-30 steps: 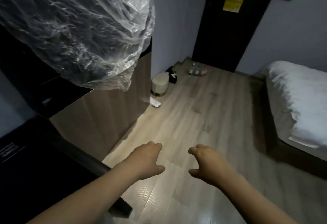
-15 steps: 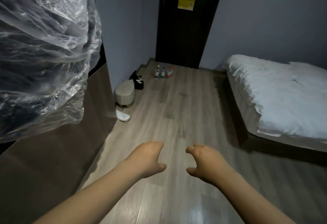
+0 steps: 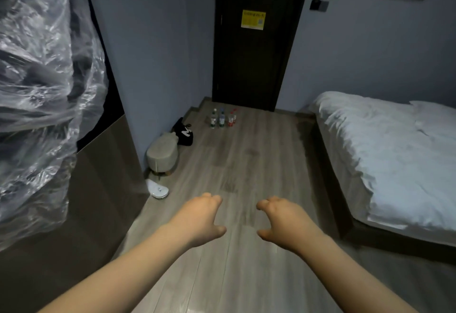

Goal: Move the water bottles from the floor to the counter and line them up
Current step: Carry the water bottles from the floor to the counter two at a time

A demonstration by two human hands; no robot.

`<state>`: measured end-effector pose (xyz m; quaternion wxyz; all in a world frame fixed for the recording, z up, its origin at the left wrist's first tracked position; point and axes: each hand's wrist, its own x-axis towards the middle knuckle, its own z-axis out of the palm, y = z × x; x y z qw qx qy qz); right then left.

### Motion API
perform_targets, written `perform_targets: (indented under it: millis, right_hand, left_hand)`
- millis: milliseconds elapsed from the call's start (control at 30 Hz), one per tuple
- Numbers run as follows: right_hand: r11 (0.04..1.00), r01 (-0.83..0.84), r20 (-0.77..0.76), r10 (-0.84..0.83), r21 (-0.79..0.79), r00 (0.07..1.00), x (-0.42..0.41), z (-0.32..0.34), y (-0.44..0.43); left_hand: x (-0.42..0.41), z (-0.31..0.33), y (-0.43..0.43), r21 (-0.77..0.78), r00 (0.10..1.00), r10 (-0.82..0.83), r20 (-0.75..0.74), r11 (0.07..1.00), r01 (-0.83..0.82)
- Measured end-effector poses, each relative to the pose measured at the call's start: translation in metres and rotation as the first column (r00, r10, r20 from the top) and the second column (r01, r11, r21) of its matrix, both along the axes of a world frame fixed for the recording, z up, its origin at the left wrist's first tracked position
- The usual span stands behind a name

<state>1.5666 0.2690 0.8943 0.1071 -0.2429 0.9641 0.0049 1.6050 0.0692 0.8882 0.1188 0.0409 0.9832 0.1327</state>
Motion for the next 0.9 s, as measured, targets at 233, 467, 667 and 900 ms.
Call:
perform_targets:
  millis: [233, 467, 667, 900]
  right_hand:
    - [1.0, -0.012, -0.044, 0.011, -0.019, 0.999, -0.103, 0.01, -0.02]
    - [1.0, 0.013, -0.084, -0.014, -0.017, 0.996, -0.209, 0.016, -0.067]
    - [0.998, 0.037, -0.104, -0.042, -0.05, 0.994, -0.299, 0.03, -0.099]
    - [0.997, 0.041, -0.123, -0.049, -0.068, 0.991, -0.41, 0.032, -0.12]
  left_hand:
    - [-0.101, 0.006, -0.022, -0.023, 0.999, 0.009, -0.045, 1.0, -0.01]
    - [-0.214, 0.008, -0.071, 0.006, 0.998, -0.007, -0.064, 1.0, 0.007]
    - [-0.309, 0.026, -0.106, 0.026, 0.994, -0.024, -0.107, 0.999, 0.027]
    - [-0.418, 0.032, -0.121, 0.049, 0.994, -0.031, -0.109, 0.998, 0.037]
